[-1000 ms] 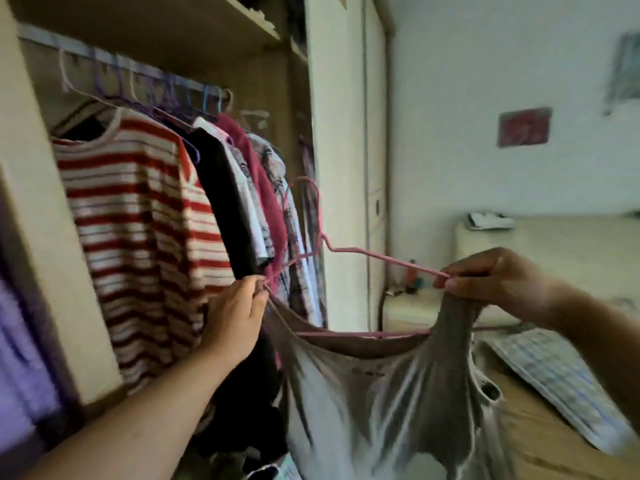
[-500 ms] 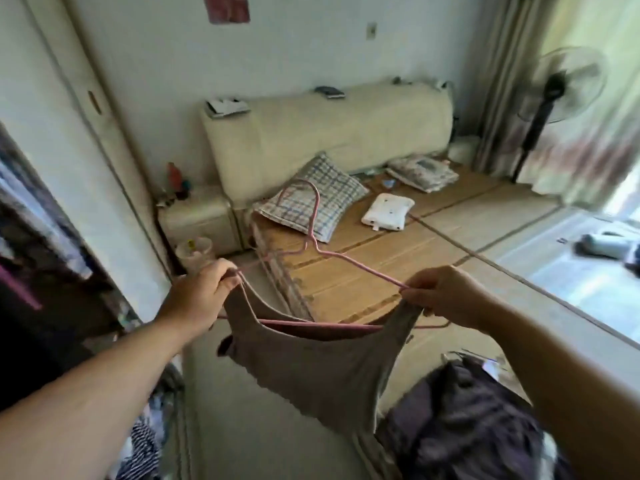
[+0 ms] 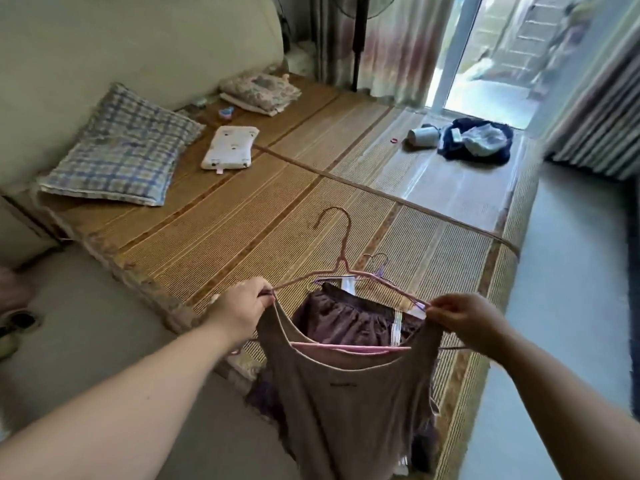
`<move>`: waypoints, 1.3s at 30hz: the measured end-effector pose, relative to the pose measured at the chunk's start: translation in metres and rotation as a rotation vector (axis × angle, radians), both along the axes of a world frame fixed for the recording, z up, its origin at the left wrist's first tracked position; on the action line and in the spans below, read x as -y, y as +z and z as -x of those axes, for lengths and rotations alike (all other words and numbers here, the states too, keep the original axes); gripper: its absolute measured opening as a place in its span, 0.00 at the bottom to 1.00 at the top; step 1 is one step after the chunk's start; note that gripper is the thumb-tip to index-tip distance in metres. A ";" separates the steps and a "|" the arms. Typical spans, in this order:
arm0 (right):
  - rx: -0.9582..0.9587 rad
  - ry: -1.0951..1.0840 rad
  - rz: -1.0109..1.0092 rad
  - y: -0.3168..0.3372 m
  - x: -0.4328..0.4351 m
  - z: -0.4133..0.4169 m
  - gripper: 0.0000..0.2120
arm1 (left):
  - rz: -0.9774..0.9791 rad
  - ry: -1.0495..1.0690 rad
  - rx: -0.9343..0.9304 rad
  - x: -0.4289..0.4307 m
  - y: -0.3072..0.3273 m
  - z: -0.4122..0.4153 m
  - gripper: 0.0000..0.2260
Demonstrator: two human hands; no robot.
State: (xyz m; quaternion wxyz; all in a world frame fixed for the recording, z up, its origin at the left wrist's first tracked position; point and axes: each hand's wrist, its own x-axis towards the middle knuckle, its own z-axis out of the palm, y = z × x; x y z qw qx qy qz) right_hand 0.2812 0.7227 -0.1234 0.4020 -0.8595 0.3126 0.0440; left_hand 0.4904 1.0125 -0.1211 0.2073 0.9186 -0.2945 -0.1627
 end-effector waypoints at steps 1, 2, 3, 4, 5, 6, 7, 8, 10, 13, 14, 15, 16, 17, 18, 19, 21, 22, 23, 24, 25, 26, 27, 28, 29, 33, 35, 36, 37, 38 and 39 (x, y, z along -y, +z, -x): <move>0.007 -0.037 0.008 -0.010 0.015 -0.002 0.08 | -0.021 -0.011 -0.003 0.021 -0.005 -0.006 0.05; 0.017 -0.077 0.014 -0.019 0.029 -0.004 0.07 | -0.032 -0.015 -0.008 0.041 -0.010 -0.014 0.06; 0.027 -0.116 0.019 -0.027 0.042 -0.007 0.06 | -0.034 -0.015 -0.019 0.060 -0.015 -0.021 0.06; 0.031 -0.153 0.028 -0.036 0.055 -0.012 0.05 | -0.031 -0.014 -0.029 0.079 -0.020 -0.029 0.06; 0.032 -0.180 0.044 -0.044 0.064 -0.015 0.05 | -0.031 -0.014 -0.030 0.093 -0.026 -0.036 0.06; 0.019 -0.196 0.063 -0.054 0.075 -0.021 0.04 | -0.041 -0.016 -0.028 0.109 -0.034 -0.043 0.06; -0.007 -0.202 0.082 -0.066 0.085 -0.026 0.04 | -0.060 -0.012 -0.032 0.123 -0.045 -0.049 0.06; -0.047 -0.201 0.092 -0.078 0.094 -0.032 0.04 | -0.080 -0.003 -0.048 0.134 -0.057 -0.054 0.05; -0.146 -0.192 0.077 -0.107 0.106 -0.041 0.03 | -0.127 0.026 -0.103 0.151 -0.084 -0.063 0.04; -0.245 -0.206 0.040 -0.151 0.118 -0.055 0.06 | -0.234 0.036 -0.153 0.171 -0.126 -0.075 0.04; -0.265 -0.224 0.032 -0.163 0.121 -0.061 0.06 | -0.267 0.040 -0.157 0.177 -0.138 -0.079 0.05; -0.276 -0.242 0.035 -0.172 0.123 -0.066 0.07 | -0.291 0.049 -0.158 0.182 -0.146 -0.082 0.05; -0.283 -0.258 0.043 -0.182 0.127 -0.072 0.07 | -0.305 0.060 -0.161 0.187 -0.155 -0.086 0.05; -0.291 -0.269 0.052 -0.189 0.130 -0.078 0.08 | -0.309 0.072 -0.164 0.193 -0.162 -0.090 0.05; -0.296 -0.275 0.056 -0.194 0.133 -0.085 0.09 | -0.305 0.086 -0.172 0.197 -0.168 -0.094 0.06; -0.294 -0.283 0.053 -0.198 0.135 -0.091 0.10 | -0.288 0.100 -0.181 0.201 -0.172 -0.098 0.08; -0.274 -0.309 0.043 -0.198 0.137 -0.102 0.17 | -0.249 0.127 -0.205 0.207 -0.174 -0.102 0.15; -0.265 -0.308 0.047 -0.196 0.137 -0.106 0.20 | -0.236 0.139 -0.214 0.207 -0.172 -0.102 0.19; -0.256 -0.287 0.055 -0.191 0.135 -0.112 0.23 | -0.228 0.147 -0.218 0.205 -0.168 -0.103 0.23; -0.247 -0.251 0.060 -0.185 0.132 -0.119 0.23 | -0.233 0.141 -0.217 0.202 -0.162 -0.102 0.25; -0.239 -0.203 0.072 -0.178 0.127 -0.126 0.24 | -0.244 0.126 -0.210 0.197 -0.157 -0.099 0.26; -0.232 -0.140 0.093 -0.168 0.120 -0.135 0.23 | -0.255 0.113 -0.200 0.188 -0.149 -0.097 0.27; -0.221 -0.069 0.122 -0.157 0.110 -0.145 0.23 | -0.264 0.095 -0.186 0.179 -0.139 -0.094 0.28; -0.203 0.008 0.154 -0.145 0.098 -0.157 0.22 | -0.271 0.074 -0.169 0.169 -0.128 -0.092 0.28; -0.173 0.087 0.180 -0.132 0.085 -0.171 0.21 | -0.275 0.054 -0.145 0.158 -0.115 -0.090 0.28; 0.006 0.414 0.261 -0.066 0.012 -0.227 0.20 | -0.231 0.086 -0.022 0.108 -0.050 -0.088 0.28; 0.118 0.549 0.306 -0.028 -0.032 -0.252 0.19 | -0.197 0.133 0.048 0.074 -0.016 -0.090 0.27; 0.182 0.612 0.323 -0.008 -0.058 -0.263 0.19 | -0.175 0.170 0.081 0.052 0.002 -0.091 0.26; 0.247 0.670 0.336 0.012 -0.084 -0.272 0.19 | -0.159 0.209 0.113 0.028 0.019 -0.090 0.25; 0.308 0.728 0.345 0.031 -0.111 -0.279 0.19 | -0.151 0.252 0.150 0.001 0.037 -0.088 0.24; 0.362 0.788 0.345 0.050 -0.138 -0.285 0.19 | -0.147 0.293 0.189 -0.026 0.054 -0.085 0.23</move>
